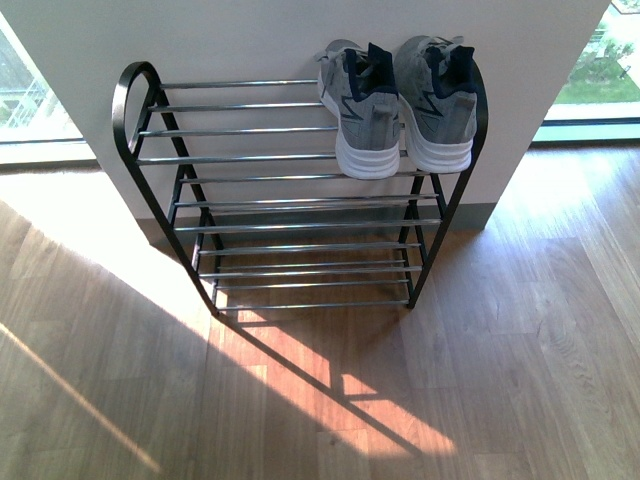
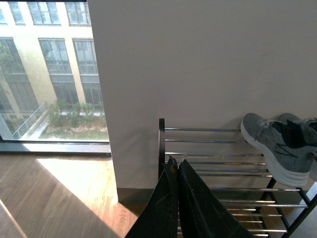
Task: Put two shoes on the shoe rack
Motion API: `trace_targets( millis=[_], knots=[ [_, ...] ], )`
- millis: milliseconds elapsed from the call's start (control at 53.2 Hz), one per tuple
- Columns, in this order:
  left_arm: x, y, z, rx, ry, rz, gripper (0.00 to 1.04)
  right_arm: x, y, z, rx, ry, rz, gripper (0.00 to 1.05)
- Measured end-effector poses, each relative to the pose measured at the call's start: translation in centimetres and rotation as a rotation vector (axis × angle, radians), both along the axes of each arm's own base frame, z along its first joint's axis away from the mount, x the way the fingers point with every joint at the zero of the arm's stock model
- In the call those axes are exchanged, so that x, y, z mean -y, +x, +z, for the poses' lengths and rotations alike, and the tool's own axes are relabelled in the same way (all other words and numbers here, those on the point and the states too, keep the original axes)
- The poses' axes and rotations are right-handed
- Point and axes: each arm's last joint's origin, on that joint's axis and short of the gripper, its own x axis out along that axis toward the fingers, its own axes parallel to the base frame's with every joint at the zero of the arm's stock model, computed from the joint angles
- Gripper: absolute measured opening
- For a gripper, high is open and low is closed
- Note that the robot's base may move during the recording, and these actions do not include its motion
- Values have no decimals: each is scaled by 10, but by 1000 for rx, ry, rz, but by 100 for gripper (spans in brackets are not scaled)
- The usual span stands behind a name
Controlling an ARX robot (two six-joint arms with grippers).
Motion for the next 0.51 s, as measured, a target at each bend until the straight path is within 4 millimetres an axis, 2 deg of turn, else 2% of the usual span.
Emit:
trace_targets(
  millis=[19, 56, 507],
  knots=[
    [0, -1, 0, 1, 1, 0, 1, 0, 0, 0, 0, 0, 0, 94],
    [0, -1, 0, 4, 1, 2, 1, 0, 0, 0, 0, 0, 1, 97],
    [0, -14, 1, 12, 1, 2, 1, 0, 0, 0, 0, 0, 0, 96]
  ],
)
